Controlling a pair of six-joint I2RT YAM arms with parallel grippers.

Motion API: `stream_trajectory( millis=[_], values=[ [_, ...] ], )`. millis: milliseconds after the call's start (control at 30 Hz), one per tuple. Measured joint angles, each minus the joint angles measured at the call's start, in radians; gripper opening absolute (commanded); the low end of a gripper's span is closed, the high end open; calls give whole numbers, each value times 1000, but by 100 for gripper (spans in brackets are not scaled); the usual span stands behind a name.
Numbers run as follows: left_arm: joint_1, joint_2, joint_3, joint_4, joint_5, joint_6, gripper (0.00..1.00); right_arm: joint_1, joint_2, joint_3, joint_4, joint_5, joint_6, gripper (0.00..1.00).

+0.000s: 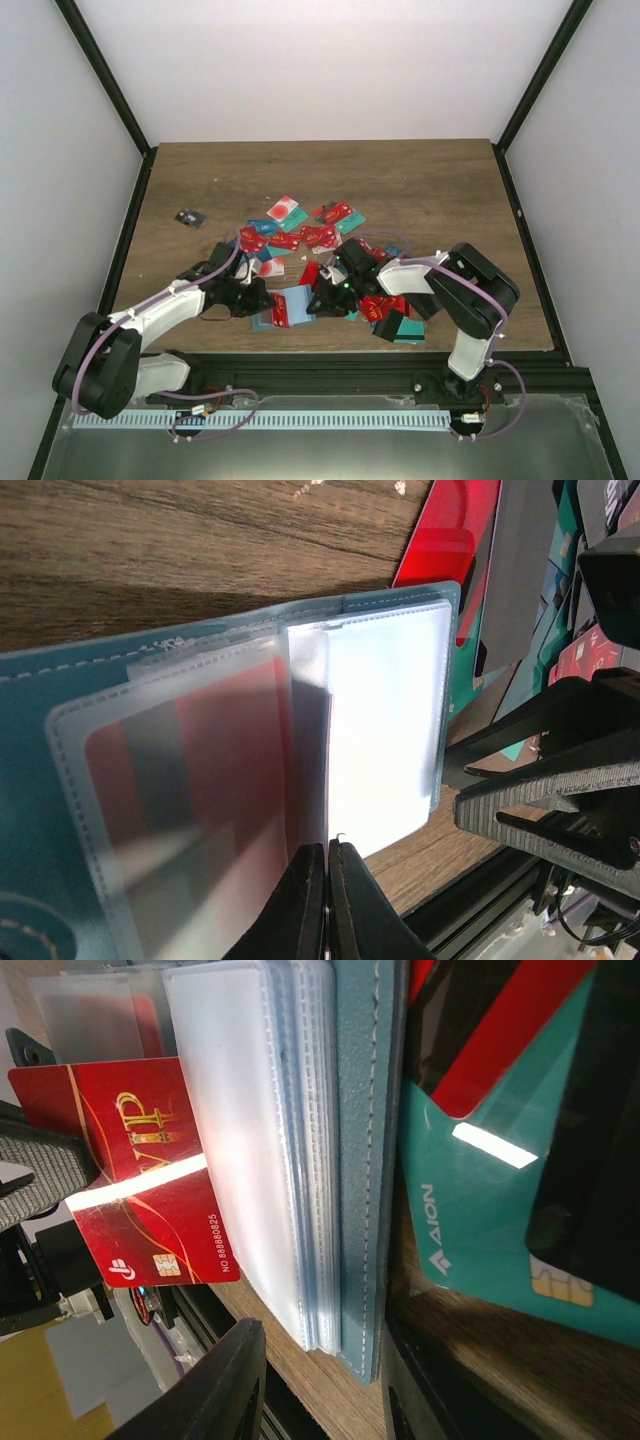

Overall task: Put the credit cards into the card holder
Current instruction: Insert the credit card into the card holder.

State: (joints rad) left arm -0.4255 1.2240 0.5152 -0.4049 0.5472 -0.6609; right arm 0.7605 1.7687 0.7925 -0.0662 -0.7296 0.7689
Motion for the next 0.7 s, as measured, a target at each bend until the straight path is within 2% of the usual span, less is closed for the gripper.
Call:
stream_trajectory(
  millis=[700],
  values=[
    [72, 63, 22, 1, 42, 97, 4, -5, 25, 29, -17, -15, -37, 35]
  ],
)
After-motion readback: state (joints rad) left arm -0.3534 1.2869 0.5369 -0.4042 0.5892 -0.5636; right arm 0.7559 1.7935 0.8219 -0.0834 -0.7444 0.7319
